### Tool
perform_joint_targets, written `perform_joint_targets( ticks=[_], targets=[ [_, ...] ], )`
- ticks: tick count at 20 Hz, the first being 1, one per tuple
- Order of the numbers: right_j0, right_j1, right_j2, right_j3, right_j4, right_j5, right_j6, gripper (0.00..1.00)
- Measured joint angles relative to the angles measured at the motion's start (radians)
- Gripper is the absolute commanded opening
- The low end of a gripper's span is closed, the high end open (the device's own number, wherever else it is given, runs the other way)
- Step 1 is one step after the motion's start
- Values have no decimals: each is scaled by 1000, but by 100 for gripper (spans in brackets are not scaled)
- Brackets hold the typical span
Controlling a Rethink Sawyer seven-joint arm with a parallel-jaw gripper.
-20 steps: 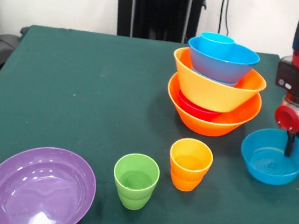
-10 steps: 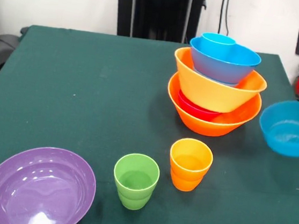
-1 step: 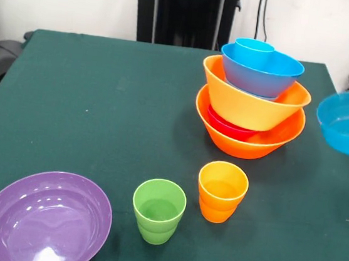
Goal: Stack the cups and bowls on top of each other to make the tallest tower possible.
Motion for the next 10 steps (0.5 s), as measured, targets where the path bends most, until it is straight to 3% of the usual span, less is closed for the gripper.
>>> perform_joint_targets(
  ticks=[10],
  targets=[
    [0, -54, -30, 84, -16, 0, 0, 0]
  ],
)
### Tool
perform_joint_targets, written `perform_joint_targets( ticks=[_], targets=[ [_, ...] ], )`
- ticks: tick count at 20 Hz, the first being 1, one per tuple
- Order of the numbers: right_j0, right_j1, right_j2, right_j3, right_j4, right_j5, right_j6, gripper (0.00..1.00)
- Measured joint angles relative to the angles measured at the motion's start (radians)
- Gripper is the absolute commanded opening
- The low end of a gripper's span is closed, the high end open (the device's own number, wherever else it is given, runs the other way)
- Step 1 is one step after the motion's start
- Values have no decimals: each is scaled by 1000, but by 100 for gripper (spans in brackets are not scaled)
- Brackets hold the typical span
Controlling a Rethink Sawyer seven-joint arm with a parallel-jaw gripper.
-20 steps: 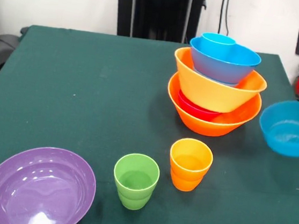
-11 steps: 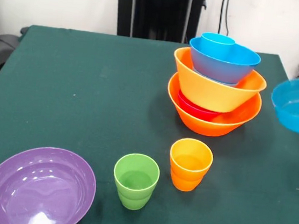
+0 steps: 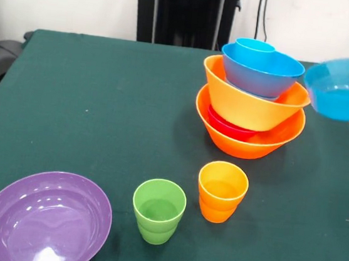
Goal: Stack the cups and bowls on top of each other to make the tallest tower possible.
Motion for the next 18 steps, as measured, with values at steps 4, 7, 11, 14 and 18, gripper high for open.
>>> perform_joint_targets(
  ticks=[4, 7, 11, 14, 18],
  targets=[
    [0, -21, -12, 36, -12, 0, 0, 0],
    [0, -32, -27, 66, -38, 0, 0, 0],
    [0, -51, -48, 111, -82, 0, 0, 0],
    [0, -67, -58, 137, -107, 0, 0, 0],
    [0, -87, -63, 164, -132, 0, 0, 0]
  ],
)
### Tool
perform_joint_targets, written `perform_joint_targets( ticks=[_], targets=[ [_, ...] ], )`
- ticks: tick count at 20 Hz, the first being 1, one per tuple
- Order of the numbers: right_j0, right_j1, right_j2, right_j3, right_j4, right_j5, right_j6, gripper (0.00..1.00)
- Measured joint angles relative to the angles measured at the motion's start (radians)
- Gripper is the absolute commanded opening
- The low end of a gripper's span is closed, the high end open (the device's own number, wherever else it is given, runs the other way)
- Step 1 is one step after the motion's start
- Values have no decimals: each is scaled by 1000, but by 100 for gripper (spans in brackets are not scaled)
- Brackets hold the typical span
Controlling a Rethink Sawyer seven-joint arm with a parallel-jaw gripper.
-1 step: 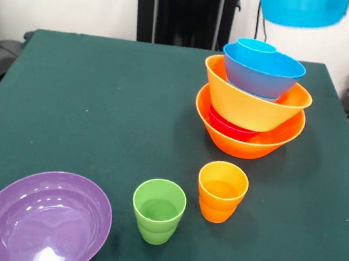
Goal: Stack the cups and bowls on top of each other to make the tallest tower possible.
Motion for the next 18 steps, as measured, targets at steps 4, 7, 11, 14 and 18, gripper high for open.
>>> perform_joint_targets(
  ticks=[4, 7, 11, 14, 18],
  targets=[
    [0, -14, -1, 21, -22, 0, 0, 0],
    [0, -21, -1, 33, -39, 0, 0, 0],
    [-1, -27, -1, 39, -59, 0, 0, 0],
    [-1, -26, -1, 40, -74, 0, 0, 0],
    [-1, -25, -1, 41, -77, 0, 0, 0]
  ],
)
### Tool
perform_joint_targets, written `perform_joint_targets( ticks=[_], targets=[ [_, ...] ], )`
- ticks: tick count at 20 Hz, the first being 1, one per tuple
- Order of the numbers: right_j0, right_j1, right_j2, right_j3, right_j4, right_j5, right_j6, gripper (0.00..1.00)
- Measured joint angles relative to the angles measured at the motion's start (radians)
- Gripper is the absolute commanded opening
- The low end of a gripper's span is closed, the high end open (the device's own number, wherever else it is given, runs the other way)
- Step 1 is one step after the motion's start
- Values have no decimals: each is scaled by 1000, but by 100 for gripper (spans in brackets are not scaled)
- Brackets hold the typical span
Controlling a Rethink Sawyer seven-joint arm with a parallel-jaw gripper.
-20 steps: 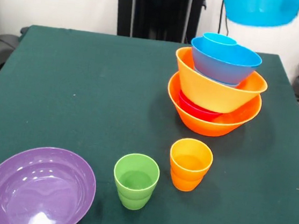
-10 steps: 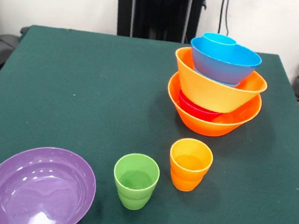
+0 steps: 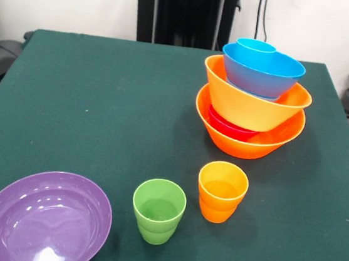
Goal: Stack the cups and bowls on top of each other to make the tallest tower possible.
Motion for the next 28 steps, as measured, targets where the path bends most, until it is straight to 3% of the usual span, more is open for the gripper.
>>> perform_joint_targets(
  ticks=[16, 28],
  targets=[
    [-7, 5, 4, 0, 7, 7, 0, 0],
    [-10, 35, 19, 0, 18, 89, 0, 0]
  ],
)
